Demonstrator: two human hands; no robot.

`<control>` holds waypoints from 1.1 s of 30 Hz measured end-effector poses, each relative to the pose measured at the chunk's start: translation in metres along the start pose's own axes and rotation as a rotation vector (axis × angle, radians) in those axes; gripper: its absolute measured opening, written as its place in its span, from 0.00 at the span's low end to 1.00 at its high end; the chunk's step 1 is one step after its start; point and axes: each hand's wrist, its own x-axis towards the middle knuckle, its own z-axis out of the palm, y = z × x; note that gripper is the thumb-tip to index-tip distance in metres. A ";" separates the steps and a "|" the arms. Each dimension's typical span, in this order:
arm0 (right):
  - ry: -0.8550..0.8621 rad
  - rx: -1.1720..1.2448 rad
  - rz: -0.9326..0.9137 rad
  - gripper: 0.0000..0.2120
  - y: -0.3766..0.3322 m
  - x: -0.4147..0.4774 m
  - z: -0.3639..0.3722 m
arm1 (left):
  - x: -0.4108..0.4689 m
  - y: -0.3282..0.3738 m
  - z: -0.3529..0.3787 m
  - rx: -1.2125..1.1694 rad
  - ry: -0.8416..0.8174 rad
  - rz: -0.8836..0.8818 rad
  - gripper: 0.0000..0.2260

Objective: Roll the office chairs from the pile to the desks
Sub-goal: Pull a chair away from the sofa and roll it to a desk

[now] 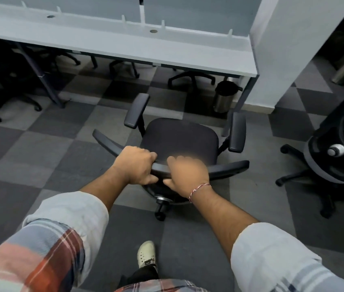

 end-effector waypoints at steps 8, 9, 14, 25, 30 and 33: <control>-0.188 0.034 -0.202 0.23 0.037 0.077 -0.007 | 0.000 -0.077 0.014 -0.064 0.015 -0.088 0.23; -0.204 0.016 -0.193 0.23 0.037 0.091 -0.006 | -0.003 -0.092 0.018 -0.071 0.014 -0.114 0.24; -0.192 -0.048 -0.216 0.22 0.021 0.147 0.004 | -0.003 -0.130 0.024 -0.072 0.017 -0.194 0.25; -0.158 -0.088 -0.320 0.22 -0.033 0.280 0.019 | 0.002 -0.243 0.042 -0.087 0.019 -0.340 0.24; -0.094 -0.080 -0.379 0.22 -0.065 0.346 0.027 | 0.007 -0.308 0.052 -0.043 -0.001 -0.401 0.24; -0.059 -0.050 -0.420 0.21 -0.084 0.386 0.035 | 0.012 -0.348 0.061 -0.030 -0.022 -0.439 0.25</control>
